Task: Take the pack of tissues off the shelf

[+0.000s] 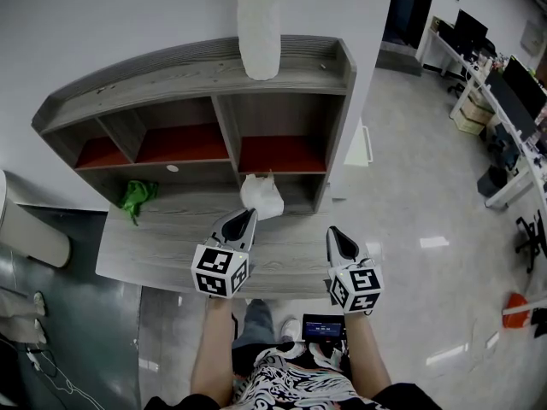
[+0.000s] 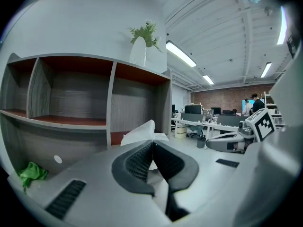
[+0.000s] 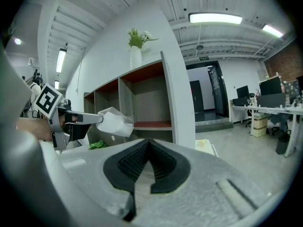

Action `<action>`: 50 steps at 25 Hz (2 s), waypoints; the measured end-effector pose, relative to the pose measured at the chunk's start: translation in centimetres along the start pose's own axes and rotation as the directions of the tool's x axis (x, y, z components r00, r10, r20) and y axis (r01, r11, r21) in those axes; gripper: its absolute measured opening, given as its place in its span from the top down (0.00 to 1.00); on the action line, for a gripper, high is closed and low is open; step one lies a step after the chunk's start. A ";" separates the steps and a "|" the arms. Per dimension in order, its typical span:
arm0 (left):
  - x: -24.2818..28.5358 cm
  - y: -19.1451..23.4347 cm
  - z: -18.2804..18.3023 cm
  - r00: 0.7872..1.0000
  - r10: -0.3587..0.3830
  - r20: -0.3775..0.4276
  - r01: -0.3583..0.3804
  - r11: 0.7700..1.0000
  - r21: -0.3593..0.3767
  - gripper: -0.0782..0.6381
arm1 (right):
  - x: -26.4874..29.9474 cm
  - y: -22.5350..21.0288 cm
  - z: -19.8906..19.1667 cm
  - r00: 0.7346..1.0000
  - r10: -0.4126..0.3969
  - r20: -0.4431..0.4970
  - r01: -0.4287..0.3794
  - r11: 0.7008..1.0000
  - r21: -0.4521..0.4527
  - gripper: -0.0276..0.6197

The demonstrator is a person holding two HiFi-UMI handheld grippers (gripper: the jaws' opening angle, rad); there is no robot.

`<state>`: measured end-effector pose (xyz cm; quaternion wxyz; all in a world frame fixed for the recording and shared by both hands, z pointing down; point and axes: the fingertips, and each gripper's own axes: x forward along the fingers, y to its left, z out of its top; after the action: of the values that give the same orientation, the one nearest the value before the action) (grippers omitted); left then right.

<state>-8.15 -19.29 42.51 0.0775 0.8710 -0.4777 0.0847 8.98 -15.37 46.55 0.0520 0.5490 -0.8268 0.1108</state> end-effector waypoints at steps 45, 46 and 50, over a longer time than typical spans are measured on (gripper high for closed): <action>1.7 -2.9 -17.1 0.957 -0.107 -0.269 0.088 0.993 -0.082 0.88 | -1.5 -1.7 -12.0 0.965 -0.027 -0.262 0.041 0.998 0.049 0.95; 1.9 -3.1 -17.4 0.954 -0.115 -0.276 0.096 0.992 -0.082 0.88 | -1.5 -1.9 -12.2 0.964 -0.030 -0.265 0.045 0.998 0.049 0.95; 2.9 -3.8 -19.0 0.943 -0.149 -0.296 0.125 0.987 -0.099 0.88 | -1.7 -2.3 -13.0 0.958 -0.044 -0.282 0.061 0.997 0.051 0.95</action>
<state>-4.82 -15.59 61.43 0.1897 0.8751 -0.4014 0.1926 11.30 -11.54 59.05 0.1554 0.5509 -0.7924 0.2108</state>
